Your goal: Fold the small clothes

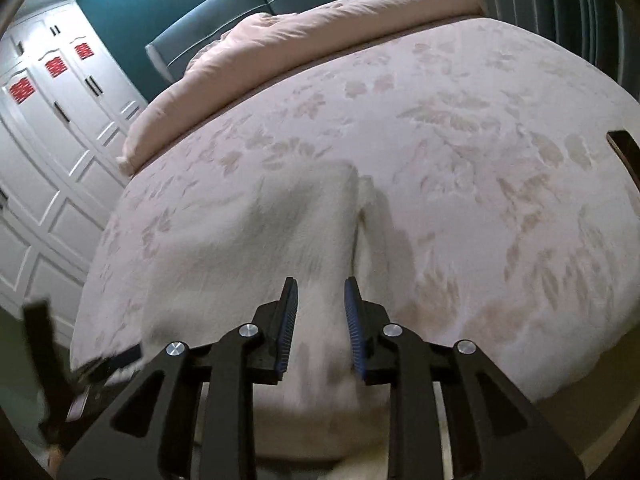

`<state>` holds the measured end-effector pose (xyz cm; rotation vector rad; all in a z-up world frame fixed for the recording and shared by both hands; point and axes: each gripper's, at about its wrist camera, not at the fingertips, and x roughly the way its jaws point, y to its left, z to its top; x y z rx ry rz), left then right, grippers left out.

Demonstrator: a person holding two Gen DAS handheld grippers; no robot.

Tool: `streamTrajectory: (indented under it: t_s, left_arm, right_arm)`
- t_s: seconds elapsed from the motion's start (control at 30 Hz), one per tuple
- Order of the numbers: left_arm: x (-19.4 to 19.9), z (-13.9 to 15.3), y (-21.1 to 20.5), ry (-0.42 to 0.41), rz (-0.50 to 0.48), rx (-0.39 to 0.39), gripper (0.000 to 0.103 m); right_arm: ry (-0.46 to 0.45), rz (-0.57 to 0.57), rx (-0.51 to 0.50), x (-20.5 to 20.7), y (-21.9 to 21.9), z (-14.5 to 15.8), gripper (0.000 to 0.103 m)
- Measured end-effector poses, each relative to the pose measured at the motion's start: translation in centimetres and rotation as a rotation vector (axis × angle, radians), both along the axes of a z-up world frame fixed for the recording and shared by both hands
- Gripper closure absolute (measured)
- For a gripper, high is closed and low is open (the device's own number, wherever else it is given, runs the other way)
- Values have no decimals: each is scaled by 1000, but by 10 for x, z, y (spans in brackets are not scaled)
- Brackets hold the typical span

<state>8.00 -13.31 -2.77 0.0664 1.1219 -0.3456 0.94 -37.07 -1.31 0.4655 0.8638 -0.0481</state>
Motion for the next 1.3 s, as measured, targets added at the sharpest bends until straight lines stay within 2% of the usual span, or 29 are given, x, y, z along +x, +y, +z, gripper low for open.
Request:
streamTrajectory:
  t_s: [0.1,0.17,0.33,0.37,0.47,0.53,0.6,0.63,0.67,0.7,0.97,1.13,1.3]
  left_arm:
    - [-1,-10,1,-1,-2,18,22]
    - [-2,-17,1,8,-6,24,20]
    - [-6,-16,2,-14,-23,51,19]
    - [-7,-17,2,-16,-23,53,19]
    - [-8,-18,0,-11,-16,52,19]
    - [-11,-11,1,-6,-18,47,19]
    - [-12,-1,6,-11,-12,31,20]
    - [-11,4,8,-8,0,20,20]
    - [-10,8,10,-7,13,4,19]
    - [-6,13,12,-5,28,-19,18]
    - [24,19,1,6,50,-50,18]
    - [38,10,-14,18,34,-39,17]
    - [50,-1,-20,19,41,-23,13]
  right_arm:
    - [109,33,-72,0,12,-28,79]
    - [174,28,-82,3,11,-50,79]
    - [81,-11,-73,-7,13,-15,77]
    - [89,-6,-83,-5,14,-17,77]
    - [185,21,-126,5,15,-52,75]
    - [149,9,-107,2,12,-42,74]
    - [92,-11,-112,-4,11,-25,59]
    - [64,-30,-123,-6,9,-19,38]
    - [40,-44,-133,-6,7,-15,25]
    - [27,-55,-143,-4,4,-13,22]
    - [91,-51,-38,23,-4,-34,21]
    - [123,-29,7,40,-4,-50,20]
    - [129,-11,21,53,-3,-64,14]
